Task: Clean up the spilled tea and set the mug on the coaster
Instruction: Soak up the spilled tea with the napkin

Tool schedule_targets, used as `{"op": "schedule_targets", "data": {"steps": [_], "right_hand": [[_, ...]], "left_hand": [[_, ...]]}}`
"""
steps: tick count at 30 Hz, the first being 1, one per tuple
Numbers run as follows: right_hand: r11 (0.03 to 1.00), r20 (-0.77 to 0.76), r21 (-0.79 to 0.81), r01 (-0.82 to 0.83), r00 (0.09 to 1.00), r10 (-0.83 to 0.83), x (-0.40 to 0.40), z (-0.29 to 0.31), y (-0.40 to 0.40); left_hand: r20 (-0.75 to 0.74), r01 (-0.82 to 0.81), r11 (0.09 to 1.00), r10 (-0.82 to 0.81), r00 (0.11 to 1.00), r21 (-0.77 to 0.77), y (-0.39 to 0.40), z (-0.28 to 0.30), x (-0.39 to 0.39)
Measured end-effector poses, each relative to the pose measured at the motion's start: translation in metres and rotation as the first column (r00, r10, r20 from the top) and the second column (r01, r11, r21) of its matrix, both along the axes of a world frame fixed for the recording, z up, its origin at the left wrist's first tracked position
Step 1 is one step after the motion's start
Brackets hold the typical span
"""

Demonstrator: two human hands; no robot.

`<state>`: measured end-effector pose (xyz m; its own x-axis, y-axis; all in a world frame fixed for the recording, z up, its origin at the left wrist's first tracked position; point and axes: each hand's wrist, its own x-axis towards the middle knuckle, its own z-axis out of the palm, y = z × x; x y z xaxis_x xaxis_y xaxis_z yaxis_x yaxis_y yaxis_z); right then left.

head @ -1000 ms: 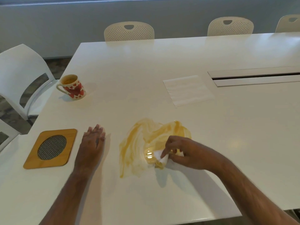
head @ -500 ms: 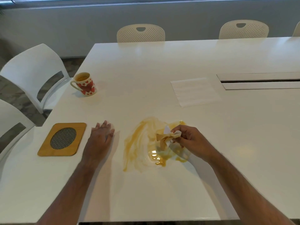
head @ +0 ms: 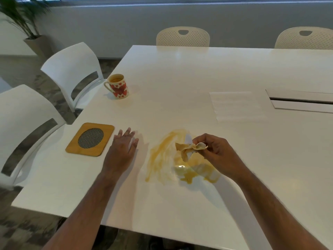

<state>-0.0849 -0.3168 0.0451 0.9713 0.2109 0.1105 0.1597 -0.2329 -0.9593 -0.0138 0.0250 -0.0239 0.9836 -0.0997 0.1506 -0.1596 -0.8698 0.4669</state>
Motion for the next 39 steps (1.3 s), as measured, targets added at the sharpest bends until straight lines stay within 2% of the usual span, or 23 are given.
{"op": "schedule_targets", "data": {"steps": [7,13,19,28,35,39], "right_hand": [[0.996,-0.017,-0.027,-0.081,0.997,0.081,0.002,-0.001,0.012],[0.994,-0.002,0.038,-0.102,0.995,0.102,0.007,0.001,0.013],[0.985,-0.014,0.135,-0.108,0.994,0.111,0.011,-0.003,0.013],[0.99,-0.071,0.116,-0.075,0.994,0.083,0.011,-0.031,0.017],[0.962,-0.176,0.271,0.026,0.984,0.023,0.01,-0.028,0.026],[0.889,-0.276,0.443,0.112,0.961,0.016,0.007,-0.024,0.042]], "left_hand": [[-0.009,-0.06,0.998,0.059,0.998,-0.011,0.006,0.003,-0.012],[-0.006,-0.089,0.996,0.089,0.996,-0.021,0.01,0.008,-0.015],[-0.013,-0.113,0.992,0.112,0.994,-0.048,0.011,0.011,-0.02],[-0.029,-0.16,0.984,0.158,0.987,-0.073,0.018,0.011,-0.038],[-0.028,-0.188,0.977,0.187,0.982,-0.099,0.04,0.017,-0.047],[-0.027,-0.2,0.971,0.198,0.98,-0.128,0.057,0.02,-0.049]]}}
